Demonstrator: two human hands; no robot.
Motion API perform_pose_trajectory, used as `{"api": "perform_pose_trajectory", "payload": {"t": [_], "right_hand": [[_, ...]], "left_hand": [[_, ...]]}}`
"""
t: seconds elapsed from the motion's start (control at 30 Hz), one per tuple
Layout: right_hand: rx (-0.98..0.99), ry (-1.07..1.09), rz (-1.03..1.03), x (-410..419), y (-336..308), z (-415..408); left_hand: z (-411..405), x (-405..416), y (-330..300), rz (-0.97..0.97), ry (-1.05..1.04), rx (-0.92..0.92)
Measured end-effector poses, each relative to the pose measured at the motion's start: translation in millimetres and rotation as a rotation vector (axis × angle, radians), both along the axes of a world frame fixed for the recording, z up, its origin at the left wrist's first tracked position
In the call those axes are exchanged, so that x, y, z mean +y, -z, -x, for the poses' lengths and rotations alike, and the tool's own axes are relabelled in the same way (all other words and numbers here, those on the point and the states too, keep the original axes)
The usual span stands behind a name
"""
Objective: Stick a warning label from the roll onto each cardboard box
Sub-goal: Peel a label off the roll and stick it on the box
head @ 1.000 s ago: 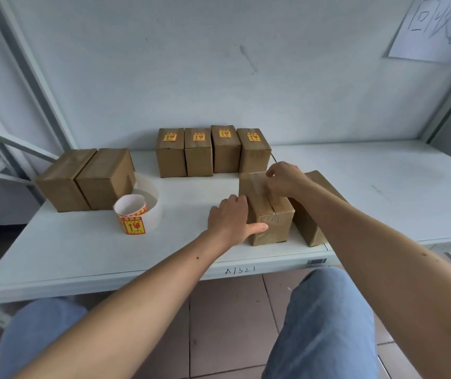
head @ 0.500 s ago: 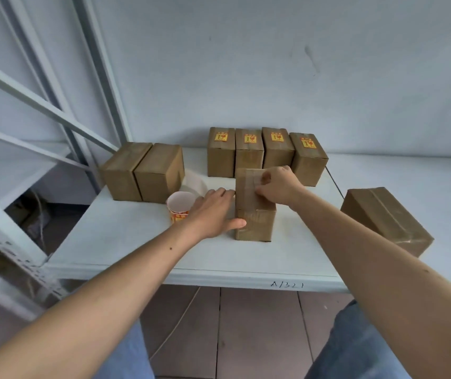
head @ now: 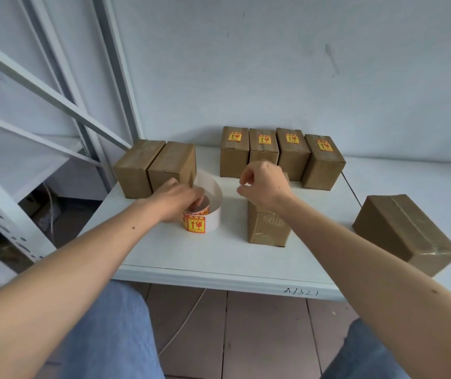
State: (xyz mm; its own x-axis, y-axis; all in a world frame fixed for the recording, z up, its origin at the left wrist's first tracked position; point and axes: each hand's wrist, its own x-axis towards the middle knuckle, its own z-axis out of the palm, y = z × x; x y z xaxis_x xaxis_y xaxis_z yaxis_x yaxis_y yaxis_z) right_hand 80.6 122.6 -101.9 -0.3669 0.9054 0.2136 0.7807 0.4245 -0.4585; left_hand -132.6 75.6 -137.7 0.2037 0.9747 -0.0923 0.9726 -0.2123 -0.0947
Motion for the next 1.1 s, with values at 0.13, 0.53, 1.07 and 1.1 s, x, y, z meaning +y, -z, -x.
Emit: {"api": "perform_pose_trajectory", "payload": {"t": [0.13, 0.53, 1.07, 1.1], "right_hand": [[-0.005, -0.092, 0.09, -9, 5, 10], [0.026, -0.082, 0.084, 0, 6, 5], [0.087, -0.154, 0.104, 2, -2, -5], [0.086, -0.165, 0.114, 2, -3, -7]], "left_hand": [[1, 5, 6, -0.033, 0.002, -0.19], [-15, 18, -11, -0.02, -0.025, -0.815], [-20, 26, -14, 0.001, -0.079, -0.828], [-19, 26, -14, -0.007, -0.097, -0.821]]}}
